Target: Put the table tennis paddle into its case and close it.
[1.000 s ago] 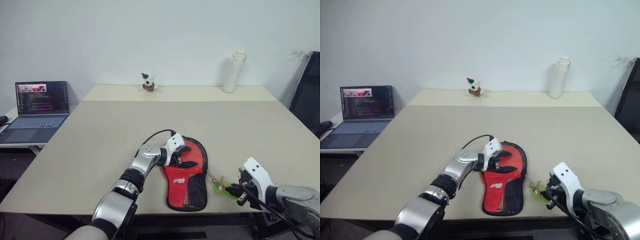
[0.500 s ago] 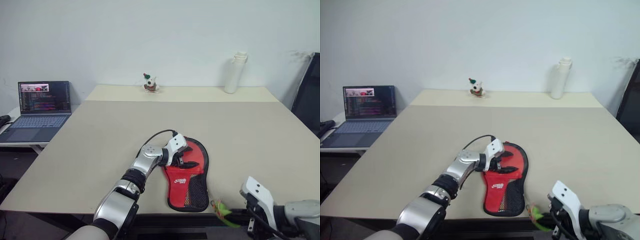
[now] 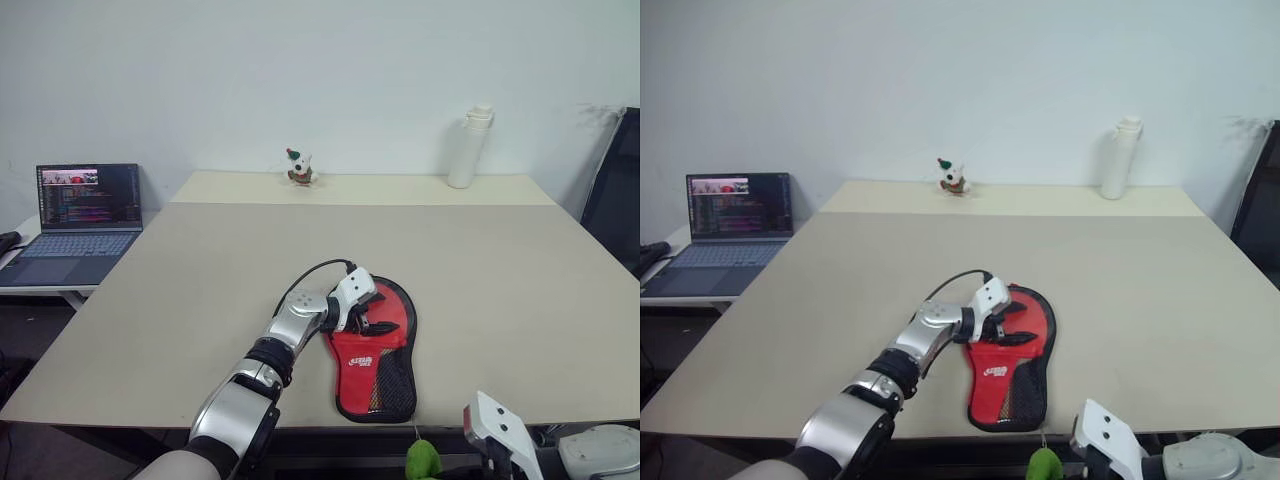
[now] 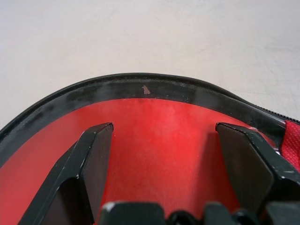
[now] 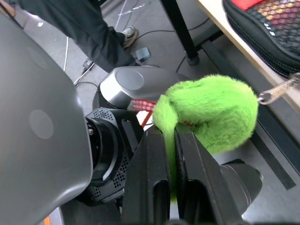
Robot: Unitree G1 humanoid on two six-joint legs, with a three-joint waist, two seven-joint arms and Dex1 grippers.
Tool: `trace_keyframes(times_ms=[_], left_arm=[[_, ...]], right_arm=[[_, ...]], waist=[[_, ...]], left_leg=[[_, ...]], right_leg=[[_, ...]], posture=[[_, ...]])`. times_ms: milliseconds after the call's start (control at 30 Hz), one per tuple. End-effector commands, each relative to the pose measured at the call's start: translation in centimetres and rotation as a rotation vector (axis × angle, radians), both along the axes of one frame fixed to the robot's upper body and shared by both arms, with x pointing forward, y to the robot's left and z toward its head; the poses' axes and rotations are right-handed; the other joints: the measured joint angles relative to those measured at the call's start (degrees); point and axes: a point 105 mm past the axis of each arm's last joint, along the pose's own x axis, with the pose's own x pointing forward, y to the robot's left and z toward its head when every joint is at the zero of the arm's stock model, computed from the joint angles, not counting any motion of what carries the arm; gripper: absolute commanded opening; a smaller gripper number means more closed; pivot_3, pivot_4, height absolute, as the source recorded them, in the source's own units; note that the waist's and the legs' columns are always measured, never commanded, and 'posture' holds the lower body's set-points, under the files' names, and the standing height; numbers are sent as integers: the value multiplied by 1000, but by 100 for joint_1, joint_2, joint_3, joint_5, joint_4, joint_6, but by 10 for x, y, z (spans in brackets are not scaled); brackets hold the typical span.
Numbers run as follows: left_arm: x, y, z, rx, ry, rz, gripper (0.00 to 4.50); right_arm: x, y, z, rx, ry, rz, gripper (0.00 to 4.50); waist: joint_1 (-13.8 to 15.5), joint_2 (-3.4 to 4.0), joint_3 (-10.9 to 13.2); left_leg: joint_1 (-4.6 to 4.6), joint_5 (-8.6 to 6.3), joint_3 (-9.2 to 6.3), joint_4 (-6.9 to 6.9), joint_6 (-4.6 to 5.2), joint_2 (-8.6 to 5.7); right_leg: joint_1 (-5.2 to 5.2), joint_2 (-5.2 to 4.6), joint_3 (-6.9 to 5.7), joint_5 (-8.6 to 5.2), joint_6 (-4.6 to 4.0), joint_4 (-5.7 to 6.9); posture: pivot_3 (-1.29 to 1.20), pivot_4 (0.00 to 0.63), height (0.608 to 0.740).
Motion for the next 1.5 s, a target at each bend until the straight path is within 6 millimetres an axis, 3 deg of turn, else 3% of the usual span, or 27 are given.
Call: trace_keyframes(times_ms=[33, 233, 267, 467, 633, 700, 800, 1000, 1167, 1500], left_arm=[[-6, -1, -19, 52, 49, 2, 3805], [-8, -3, -20, 45, 52, 0, 3805], [-8, -4, -20, 43, 53, 0, 3805], [-8, -3, -19, 34, 53, 3, 3805], [-6, 7, -8, 1, 24, 9, 3805], [-8, 21, 10, -44, -9, -5, 3805], [-17, 45, 33, -109, -40, -18, 3805], [-43, 95, 54, -154, -49, 57, 3805], [-59, 126, 55, -159, -33, 177, 3805], [-78, 148, 48, -120, -67, 316, 3805]], right_arm=[[-14, 13, 7, 49, 15, 90, 41], [-5, 12, 13, 36, -9, 73, 41], [-4, 11, 15, 35, -12, 74, 557], [14, 12, 25, 47, -75, 57, 2392], [60, 5, 45, 105, -237, -75, 2392], [95, -4, 61, 163, -366, -167, 2392], [127, -18, 69, 192, -499, -231, 2392], [161, -36, 74, 248, -567, -245, 2392], [189, -47, 69, 221, -607, -220, 2392], [213, -58, 53, 154, -599, -146, 2392]], waist=[[0, 0, 0], [0, -3, 1], [0, -3, 1], [-5, -5, 1], [-38, -6, 3], [-80, -10, 7], [-172, -17, 17], [-211, -15, 43], [-210, -14, 47], [-193, -10, 52]], left_leg=[[0, 0, 0, -1, 0, 0], [-1, 0, 0, -1, 0, 0], [-1, 0, 0, -1, 0, 0], [0, 0, 0, 0, 0, 1], [2, 0, 3, -1, 0, 2], [-2, 0, 6, -4, 0, 4], [-12, 0, 19, -9, 0, 11], [-28, 0, 5, -16, 0, 25], [-20, 0, 15, -11, 0, 20], [-21, 0, 15, -11, 0, 21]], right_leg=[[0, 0, 0, 0, 0, -1], [0, -1, 1, 0, 0, -2], [0, -1, 1, 0, -1, -2], [1, -1, 1, -1, -1, -1], [1, -2, 5, 0, -1, -2], [-5, -1, 8, 0, -1, -1], [-30, 7, 21, 1, -1, 7], [-48, 21, 23, -6, -14, 11], [-42, 13, 22, -4, -13, 14], [-44, 7, 26, -3, -16, 15]], posture=[[0, 150, 740], [0, 150, 740], [0, 150, 740], [0, 150, 740], [0, 150, 740], [0, 150, 740], [0, 150, 740], [0, 150, 740], [0, 150, 740], [0, 150, 740]])
